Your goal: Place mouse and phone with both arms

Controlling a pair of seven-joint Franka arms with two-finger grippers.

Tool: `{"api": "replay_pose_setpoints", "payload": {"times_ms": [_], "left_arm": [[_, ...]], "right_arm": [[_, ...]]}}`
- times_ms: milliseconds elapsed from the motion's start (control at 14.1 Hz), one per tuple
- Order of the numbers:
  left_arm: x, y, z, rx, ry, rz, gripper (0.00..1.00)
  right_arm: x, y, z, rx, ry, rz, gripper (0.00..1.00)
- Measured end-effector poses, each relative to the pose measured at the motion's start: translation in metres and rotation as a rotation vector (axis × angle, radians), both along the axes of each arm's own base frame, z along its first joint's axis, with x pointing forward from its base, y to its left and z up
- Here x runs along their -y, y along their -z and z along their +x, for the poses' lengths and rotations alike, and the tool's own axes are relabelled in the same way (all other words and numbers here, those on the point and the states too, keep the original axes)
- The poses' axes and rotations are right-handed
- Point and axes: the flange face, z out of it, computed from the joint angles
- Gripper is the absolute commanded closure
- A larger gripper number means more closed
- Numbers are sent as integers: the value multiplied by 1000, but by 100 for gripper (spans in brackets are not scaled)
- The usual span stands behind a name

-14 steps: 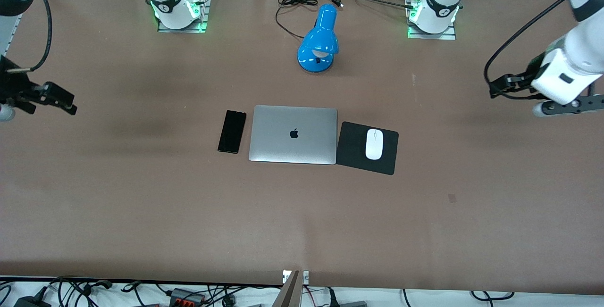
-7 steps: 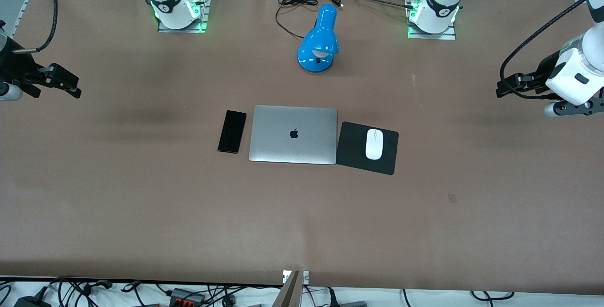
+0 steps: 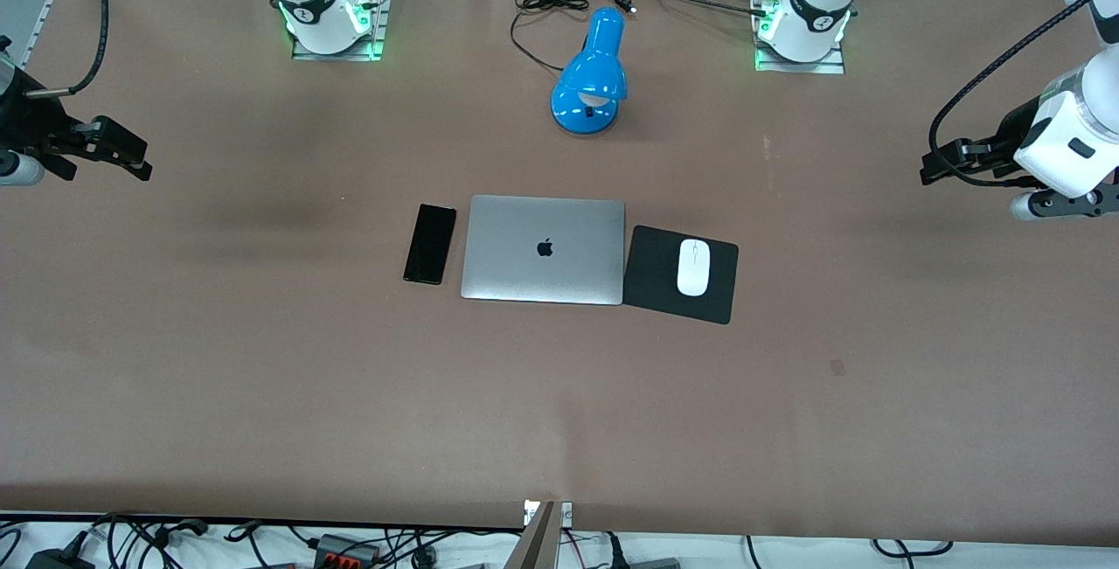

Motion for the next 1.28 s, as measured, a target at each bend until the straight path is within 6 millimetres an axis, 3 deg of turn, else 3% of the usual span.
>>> {"api": "replay_pose_setpoints", "payload": {"times_ms": [1278], "left_arm": [[-1, 5, -3, -40, -5, -22, 0]], "right_arm": [[1, -2, -1, 3, 1, 0, 0]]}}
